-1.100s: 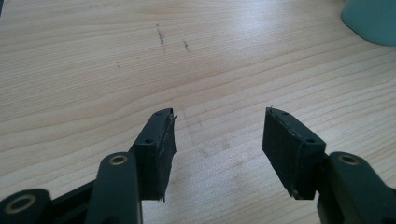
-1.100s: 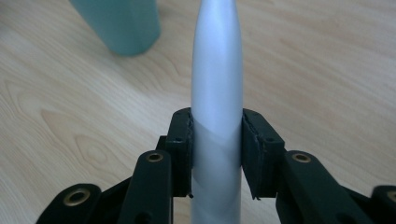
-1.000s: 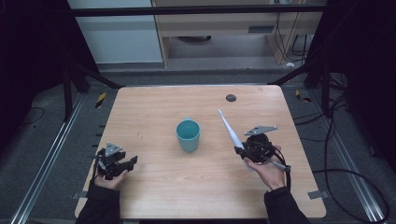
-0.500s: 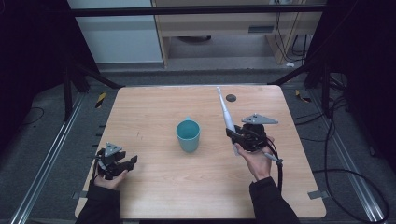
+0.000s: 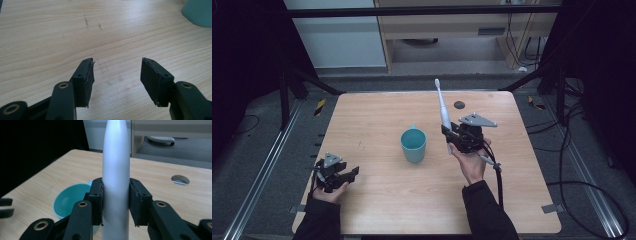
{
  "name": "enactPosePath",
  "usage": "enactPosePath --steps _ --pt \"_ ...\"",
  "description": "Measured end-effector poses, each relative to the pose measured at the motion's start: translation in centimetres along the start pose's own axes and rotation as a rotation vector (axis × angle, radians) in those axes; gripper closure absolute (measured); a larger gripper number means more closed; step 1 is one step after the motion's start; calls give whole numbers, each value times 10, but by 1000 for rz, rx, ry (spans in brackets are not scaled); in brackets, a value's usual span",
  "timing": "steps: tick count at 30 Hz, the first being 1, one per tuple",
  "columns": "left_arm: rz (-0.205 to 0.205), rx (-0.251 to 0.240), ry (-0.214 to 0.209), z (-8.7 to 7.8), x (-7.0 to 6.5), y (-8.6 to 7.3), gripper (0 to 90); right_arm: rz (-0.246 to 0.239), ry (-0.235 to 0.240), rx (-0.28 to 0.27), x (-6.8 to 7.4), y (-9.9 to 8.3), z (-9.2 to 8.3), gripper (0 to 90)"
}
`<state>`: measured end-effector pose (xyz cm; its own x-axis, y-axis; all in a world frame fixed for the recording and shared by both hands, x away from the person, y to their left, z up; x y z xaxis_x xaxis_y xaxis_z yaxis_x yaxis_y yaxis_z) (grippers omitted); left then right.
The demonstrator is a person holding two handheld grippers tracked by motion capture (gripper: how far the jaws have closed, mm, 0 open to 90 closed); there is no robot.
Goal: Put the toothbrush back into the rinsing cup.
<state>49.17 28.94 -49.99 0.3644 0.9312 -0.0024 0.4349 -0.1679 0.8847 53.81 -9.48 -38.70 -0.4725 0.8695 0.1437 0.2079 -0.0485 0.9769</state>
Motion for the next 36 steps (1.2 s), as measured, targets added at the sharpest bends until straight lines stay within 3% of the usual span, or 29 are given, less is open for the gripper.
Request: enactPosePath --steps 11,36 --pt "-1 -1 0 0 0 0 437 24 -23 -83 21 9 23 664" --pt "-7 -3 -3 0 1 0 437 11 -46 -117 60 3 72 663"
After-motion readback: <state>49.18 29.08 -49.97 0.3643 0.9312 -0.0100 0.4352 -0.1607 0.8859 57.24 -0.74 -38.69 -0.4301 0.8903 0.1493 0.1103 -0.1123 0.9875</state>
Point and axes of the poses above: each handheld gripper's, and its own axes: z roughly forward along the jaws, y roughly out of its top, x roughly to its left, the point moved 4 cm from there along z, roughly forward along the jaws, and after that the axes turned 13 degrees about -x, right-handed, at the moved point
